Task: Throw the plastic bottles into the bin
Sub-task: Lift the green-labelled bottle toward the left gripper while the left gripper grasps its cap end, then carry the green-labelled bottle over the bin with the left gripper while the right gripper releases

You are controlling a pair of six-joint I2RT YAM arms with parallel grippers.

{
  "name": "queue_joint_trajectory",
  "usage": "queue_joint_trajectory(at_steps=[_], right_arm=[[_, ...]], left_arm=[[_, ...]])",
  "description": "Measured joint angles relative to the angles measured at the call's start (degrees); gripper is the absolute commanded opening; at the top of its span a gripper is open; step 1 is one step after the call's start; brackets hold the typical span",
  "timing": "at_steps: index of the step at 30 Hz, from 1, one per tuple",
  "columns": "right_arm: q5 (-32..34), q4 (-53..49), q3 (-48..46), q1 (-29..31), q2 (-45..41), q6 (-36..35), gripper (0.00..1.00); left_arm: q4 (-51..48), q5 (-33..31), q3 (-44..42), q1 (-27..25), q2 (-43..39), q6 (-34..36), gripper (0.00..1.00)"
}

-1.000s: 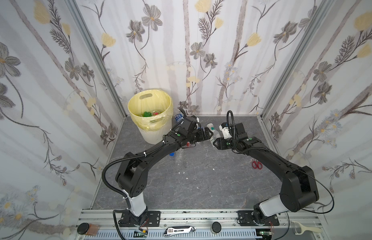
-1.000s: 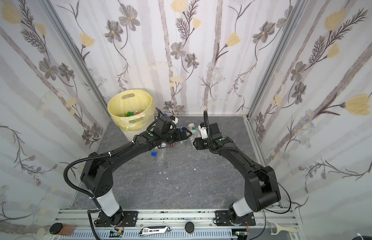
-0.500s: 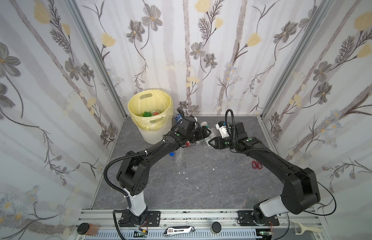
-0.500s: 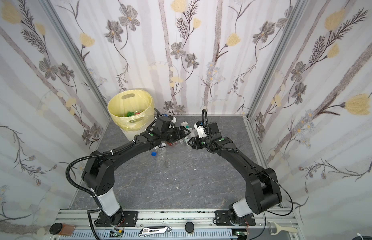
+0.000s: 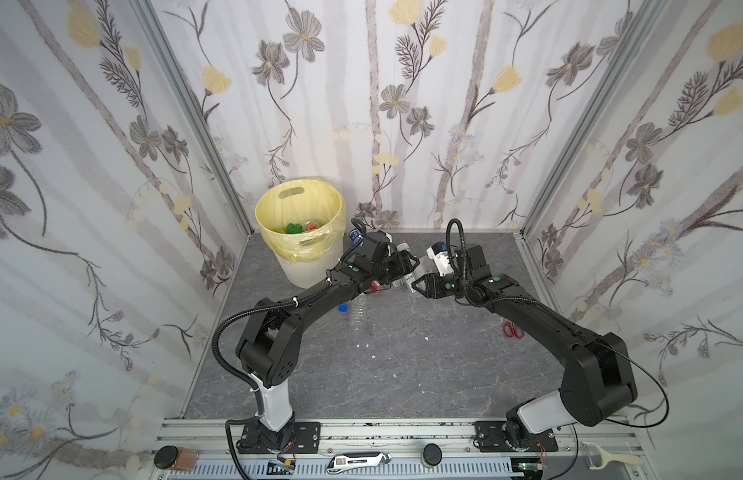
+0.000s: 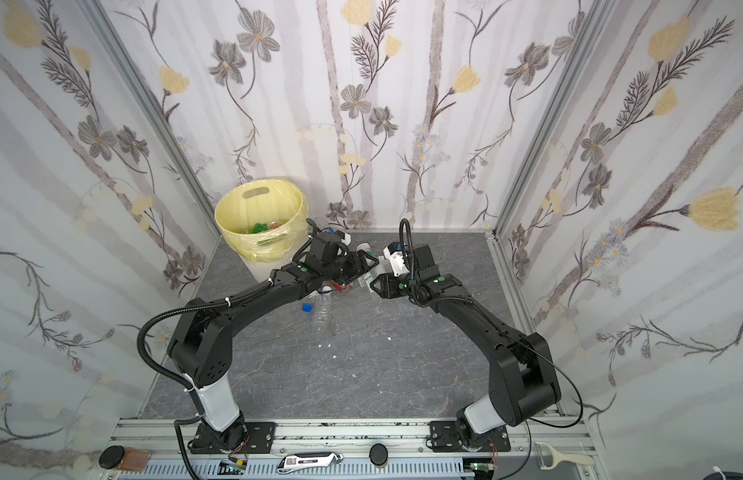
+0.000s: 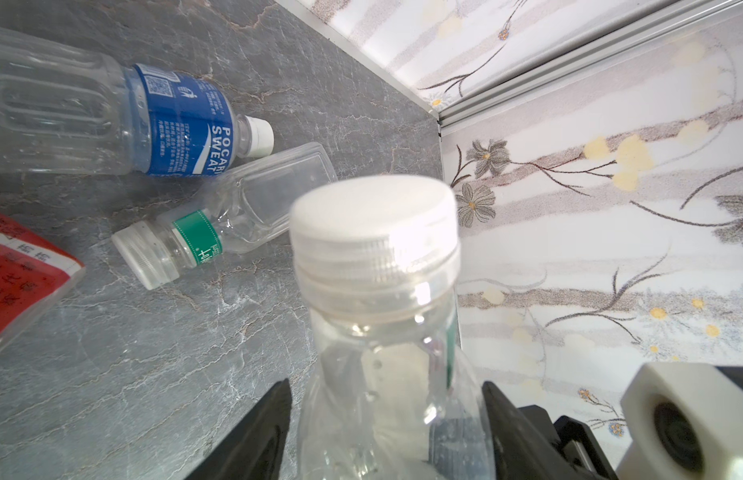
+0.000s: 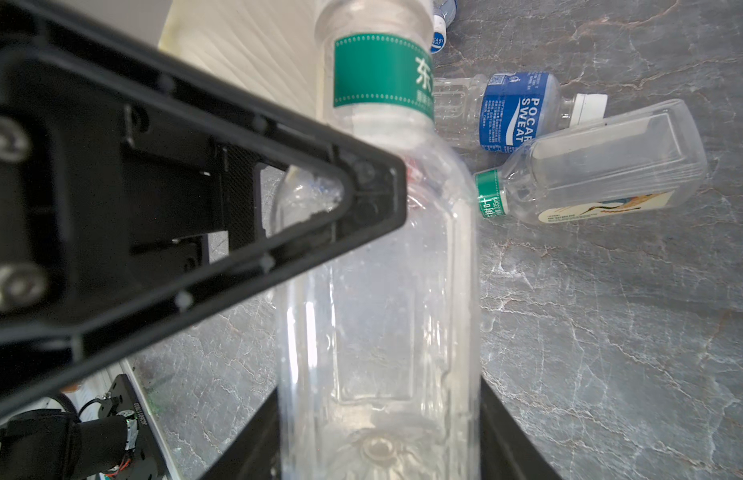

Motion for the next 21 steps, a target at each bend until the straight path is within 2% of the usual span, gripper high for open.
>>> queue_joint_trajectory(at_steps=[7,21], right_arm=[[-0.2,0.2,0.7,0.3,1.4,0.5,0.56],[-0.5,0.5,0.7,0.5,1.6,0.9,0.7]], left_arm=[[0.7,0.0,-0.8,0.0,0.2,-0.8,0.56],[1.2,-0.1,-1.8,0.7,0.1,-0.2,0.49]])
